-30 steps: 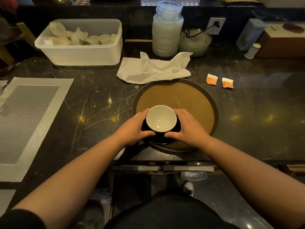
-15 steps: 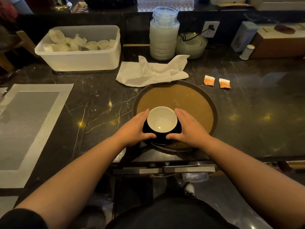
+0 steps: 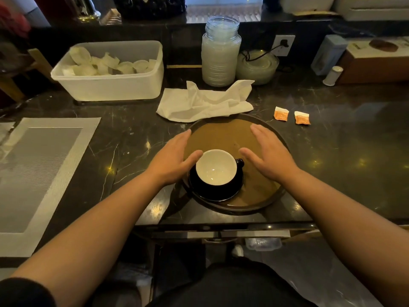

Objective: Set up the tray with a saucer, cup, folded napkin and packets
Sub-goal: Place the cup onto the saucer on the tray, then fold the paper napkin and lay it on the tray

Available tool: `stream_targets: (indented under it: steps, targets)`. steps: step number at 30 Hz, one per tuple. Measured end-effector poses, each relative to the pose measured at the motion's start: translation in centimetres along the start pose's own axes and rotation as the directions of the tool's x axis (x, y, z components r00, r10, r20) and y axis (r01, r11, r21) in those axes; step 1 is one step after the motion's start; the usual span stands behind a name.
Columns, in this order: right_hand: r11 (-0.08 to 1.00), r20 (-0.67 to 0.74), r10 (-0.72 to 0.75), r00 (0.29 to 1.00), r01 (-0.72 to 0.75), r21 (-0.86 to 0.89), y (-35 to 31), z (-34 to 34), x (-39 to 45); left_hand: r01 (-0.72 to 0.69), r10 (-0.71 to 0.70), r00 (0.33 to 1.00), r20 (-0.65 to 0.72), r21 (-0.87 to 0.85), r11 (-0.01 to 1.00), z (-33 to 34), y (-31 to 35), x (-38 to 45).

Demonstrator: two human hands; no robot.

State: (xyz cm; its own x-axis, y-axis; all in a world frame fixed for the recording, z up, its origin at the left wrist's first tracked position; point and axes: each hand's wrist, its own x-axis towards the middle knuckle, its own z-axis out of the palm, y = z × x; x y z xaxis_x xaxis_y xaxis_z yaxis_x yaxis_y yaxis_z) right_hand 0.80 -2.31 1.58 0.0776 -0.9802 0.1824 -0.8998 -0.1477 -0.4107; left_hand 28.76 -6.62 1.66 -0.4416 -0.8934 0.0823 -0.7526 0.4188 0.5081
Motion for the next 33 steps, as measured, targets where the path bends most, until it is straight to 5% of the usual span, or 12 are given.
stream_targets:
  steps: [12, 33]
  targets:
    - [0.995, 0.011, -0.033, 0.999, 0.033, -0.096, 3.2, 0.5, 7.8, 0.081, -0.059, 0.991, -0.12, 0.193, 0.978, 0.5, -1.0, 7.7]
    - [0.973, -0.019, -0.12, 0.993, 0.114, -0.201, 11.3, 1.2, 25.7, 0.195, -0.165, 0.977, -0.138, 0.24, 0.951, 0.5, -4.3, 24.2]
